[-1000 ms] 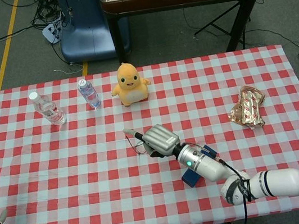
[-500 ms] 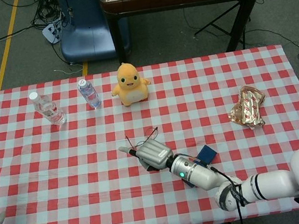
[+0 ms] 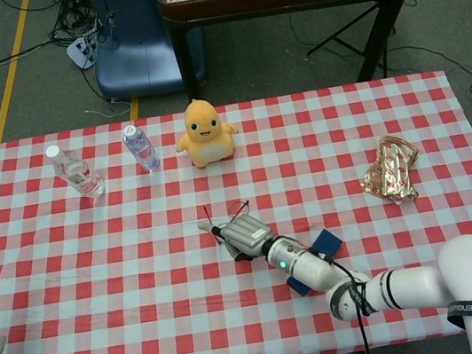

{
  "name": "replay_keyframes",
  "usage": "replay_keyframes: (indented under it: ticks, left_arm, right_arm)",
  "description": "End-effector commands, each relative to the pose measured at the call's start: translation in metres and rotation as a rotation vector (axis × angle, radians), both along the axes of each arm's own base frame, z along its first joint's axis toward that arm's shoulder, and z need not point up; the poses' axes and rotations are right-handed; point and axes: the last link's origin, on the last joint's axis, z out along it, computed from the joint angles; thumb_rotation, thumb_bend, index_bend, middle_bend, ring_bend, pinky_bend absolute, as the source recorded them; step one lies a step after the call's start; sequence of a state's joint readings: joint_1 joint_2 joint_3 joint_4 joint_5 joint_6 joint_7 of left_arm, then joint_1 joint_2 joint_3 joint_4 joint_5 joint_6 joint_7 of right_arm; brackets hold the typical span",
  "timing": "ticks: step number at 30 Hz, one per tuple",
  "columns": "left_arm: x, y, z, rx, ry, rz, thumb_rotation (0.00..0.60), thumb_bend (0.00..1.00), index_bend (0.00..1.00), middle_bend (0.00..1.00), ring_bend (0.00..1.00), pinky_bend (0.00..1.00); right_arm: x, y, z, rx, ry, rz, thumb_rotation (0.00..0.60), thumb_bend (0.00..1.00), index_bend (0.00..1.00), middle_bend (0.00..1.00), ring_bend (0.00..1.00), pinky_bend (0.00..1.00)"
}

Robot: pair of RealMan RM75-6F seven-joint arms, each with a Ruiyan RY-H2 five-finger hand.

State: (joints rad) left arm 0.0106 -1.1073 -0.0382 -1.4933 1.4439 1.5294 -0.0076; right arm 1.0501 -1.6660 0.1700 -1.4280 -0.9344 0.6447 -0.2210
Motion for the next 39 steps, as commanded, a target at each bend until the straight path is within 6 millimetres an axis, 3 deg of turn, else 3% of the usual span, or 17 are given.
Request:
replay_keyframes:
  ticks: [1, 16, 29, 39]
  left_arm:
    - [0.000, 0.000, -0.001, -0.002, 0.000, 0.000, 0.600, 0.26, 0.08, 0.08, 0.08, 0.00]
    - [0.000, 0.000, -0.001, -0.004, 0.002, 0.003, 0.600, 0.26, 0.08, 0.08, 0.08, 0.00]
    - [0.001, 0.001, -0.002, -0.005, 0.003, 0.000, 0.600, 0.26, 0.08, 0.08, 0.08, 0.00]
    - [0.003, 0.002, -0.002, -0.004, 0.000, -0.005, 0.600, 0.26, 0.08, 0.08, 0.08, 0.00]
  right_arm:
    - [-0.006, -0.004, -0.003, 0.006, -0.002, -0.035, 0.600, 1.00, 0.00, 0.98, 0.86, 0.85]
    - [-0.030, -0.023, -0.010, 0.106, -0.109, -0.293, 0.600, 1.00, 0.00, 0.99, 0.86, 0.85]
    - [-0.039, -0.032, -0.003, 0.192, -0.245, -0.469, 0.600, 1.00, 0.00, 0.99, 0.87, 0.86]
    - [-0.039, -0.018, 0.007, 0.217, -0.283, -0.438, 0.600, 1.00, 0.00, 1.00, 0.87, 0.86]
